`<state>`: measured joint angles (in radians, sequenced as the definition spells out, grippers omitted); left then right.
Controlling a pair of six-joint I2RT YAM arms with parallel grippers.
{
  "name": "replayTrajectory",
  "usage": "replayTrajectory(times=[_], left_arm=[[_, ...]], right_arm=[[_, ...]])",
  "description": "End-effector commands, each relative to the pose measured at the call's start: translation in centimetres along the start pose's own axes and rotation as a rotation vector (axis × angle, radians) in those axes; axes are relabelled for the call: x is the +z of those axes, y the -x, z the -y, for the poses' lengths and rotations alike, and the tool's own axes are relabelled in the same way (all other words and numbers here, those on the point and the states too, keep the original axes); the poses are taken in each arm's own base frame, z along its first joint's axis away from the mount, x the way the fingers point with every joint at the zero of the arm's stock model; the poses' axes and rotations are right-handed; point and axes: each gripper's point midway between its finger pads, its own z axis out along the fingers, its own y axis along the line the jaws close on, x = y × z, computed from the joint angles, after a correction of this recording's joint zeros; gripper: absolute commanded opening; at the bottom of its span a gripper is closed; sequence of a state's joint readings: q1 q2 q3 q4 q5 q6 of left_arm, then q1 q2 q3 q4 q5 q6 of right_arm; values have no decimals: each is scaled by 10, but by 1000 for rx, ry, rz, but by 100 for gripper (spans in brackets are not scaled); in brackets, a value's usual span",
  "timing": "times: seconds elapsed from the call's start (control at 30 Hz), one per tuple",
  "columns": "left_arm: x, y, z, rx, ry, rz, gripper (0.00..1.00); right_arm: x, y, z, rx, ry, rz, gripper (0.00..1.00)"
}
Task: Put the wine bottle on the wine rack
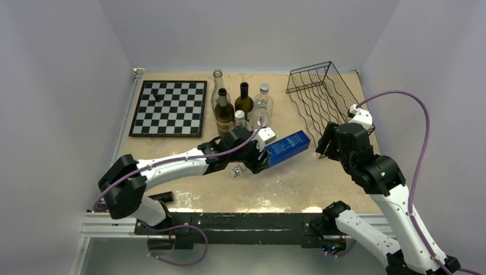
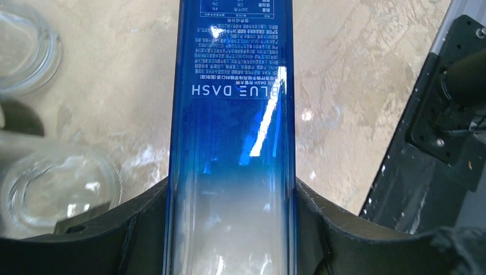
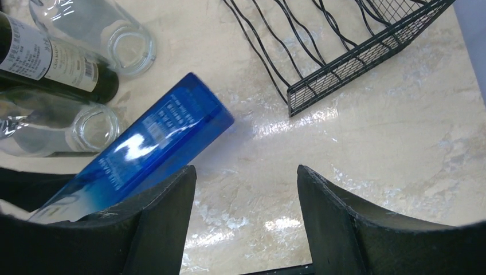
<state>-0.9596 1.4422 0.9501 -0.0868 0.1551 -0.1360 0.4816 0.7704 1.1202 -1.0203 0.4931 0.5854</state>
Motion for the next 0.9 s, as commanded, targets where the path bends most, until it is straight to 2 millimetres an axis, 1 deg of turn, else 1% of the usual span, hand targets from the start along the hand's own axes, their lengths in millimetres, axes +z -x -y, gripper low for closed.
replayTrajectory(times=[0.0,0.1,0.2,0.27,0.47,0.57,0.67,0.77,0.87], left_arm=[[1,135,22,102,-42,466,0],[16,143,21,104,-40,482,0],[38,141,25,106,-73,439,0],[48,139,29,101,-91,436,0],[67,142,33,98,-120,436,0],[78,141,36,99,-135,425,0],[89,134,37,87,-146,405,0],[93,127,38,80,-149,389,0],[89,121,40,79,-147,386,0]], right_arm=[[-4,-3,-3,45,30,-14,68],[-8,-4,1,47,32,-11,69],[-11,-4,4,46,28,-6,68],[-13,-4,7,43,21,-2,67],[-14,-2,9,43,15,8,67],[-14,-1,11,40,10,15,67],[-13,-2,12,37,6,16,68],[-12,-3,11,37,8,16,68],[-9,-4,10,35,10,13,68]])
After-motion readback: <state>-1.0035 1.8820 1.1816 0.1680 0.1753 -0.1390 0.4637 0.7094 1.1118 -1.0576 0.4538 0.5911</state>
